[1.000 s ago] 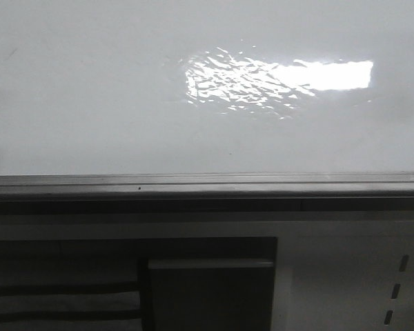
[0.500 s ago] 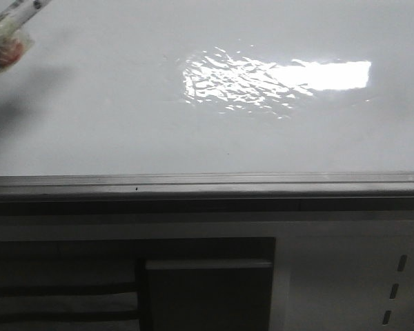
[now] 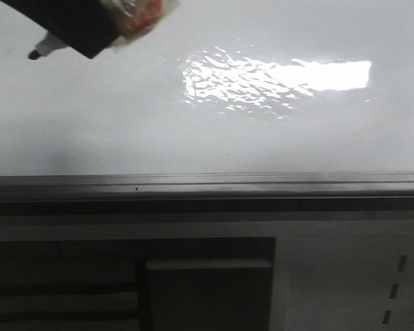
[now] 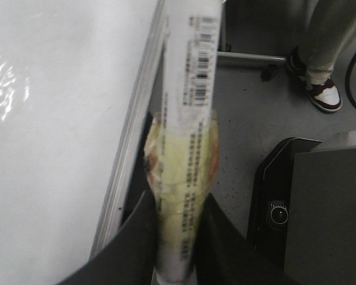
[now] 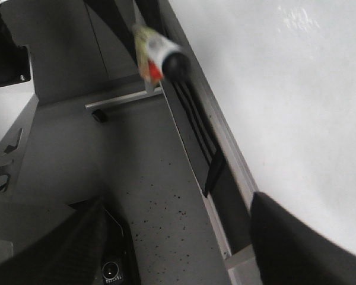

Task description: Write number 4 on whiteboard

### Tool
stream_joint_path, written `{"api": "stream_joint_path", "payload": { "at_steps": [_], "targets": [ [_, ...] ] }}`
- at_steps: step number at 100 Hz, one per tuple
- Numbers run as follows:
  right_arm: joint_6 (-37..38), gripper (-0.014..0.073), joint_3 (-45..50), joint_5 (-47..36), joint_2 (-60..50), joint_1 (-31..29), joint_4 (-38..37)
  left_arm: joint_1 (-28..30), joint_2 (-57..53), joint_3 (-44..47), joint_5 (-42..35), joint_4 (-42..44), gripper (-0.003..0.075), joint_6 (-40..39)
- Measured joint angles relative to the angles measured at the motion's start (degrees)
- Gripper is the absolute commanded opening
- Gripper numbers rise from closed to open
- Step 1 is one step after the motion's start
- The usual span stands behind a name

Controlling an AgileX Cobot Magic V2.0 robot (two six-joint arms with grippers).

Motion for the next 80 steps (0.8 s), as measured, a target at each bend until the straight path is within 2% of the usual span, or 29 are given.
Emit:
{"api": "stream_joint_path", "payload": {
  "at_steps": [28,41,61,80],
  "targets": [
    [-1.8,0.0457,-5.5,-4.3,8.7,12.5,-2.2,-4.0,5.3,-4.4,0.8,0.0,-0.002,0.5],
    [-1.8,0.0454,-5.6,-5.5,11.2,13.6,-2.3,-4.0,5.3,-4.6,0.9,0.0,-0.002,1.5],
    [-1.9,0.033,-5.8,-6.9,12.2,13.8,-2.6,-4.0,5.3,-4.7,0.9,0.0,-0.002,1.8],
    [-1.9,0.0287,-6.0,-7.0,12.2,13.8,-2.6,-4.0,5.3,-4.7,0.9,0.0,-0.002,1.8]
  ]
}}
